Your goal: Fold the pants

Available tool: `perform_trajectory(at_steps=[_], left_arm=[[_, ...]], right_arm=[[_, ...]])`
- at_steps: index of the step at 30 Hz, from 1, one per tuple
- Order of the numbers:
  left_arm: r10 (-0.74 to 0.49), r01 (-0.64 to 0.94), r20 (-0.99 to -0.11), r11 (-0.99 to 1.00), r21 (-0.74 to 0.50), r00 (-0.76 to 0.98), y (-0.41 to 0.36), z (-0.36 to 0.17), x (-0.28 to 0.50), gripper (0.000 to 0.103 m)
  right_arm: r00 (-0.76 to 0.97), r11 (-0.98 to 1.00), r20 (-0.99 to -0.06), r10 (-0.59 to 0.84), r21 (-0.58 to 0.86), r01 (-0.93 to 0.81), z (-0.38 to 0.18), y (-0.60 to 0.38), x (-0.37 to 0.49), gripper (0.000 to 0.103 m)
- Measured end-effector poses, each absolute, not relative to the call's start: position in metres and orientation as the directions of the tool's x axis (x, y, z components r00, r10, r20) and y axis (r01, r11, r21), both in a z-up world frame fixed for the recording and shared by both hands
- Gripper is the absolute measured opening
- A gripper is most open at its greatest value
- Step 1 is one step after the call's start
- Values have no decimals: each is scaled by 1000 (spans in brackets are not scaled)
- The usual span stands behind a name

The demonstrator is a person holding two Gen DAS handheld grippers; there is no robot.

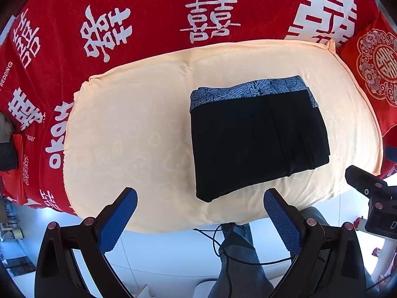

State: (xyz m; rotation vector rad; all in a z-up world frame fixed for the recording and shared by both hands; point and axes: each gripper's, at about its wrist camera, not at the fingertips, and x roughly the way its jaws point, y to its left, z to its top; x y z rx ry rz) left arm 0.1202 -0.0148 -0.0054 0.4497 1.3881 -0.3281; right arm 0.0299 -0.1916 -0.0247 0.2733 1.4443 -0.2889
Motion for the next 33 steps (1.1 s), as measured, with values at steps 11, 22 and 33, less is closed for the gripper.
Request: perform_trajectory(at_steps=[11,22,33], left_arm=[[23,500,-986,860,102,163,-18,-3,117,102],[-1,502,-987,861,81,161,-21,0,116,102],[-38,502,-989,864,39,142,-24,0,113,102]], right_arm=[[102,932,-994,-30,9,362,-24,-193,27,103],[106,929,-994,-31,11,370,-25,-194,25,103],[105,927,-994,-29,12,374,-26,-196,24,103]])
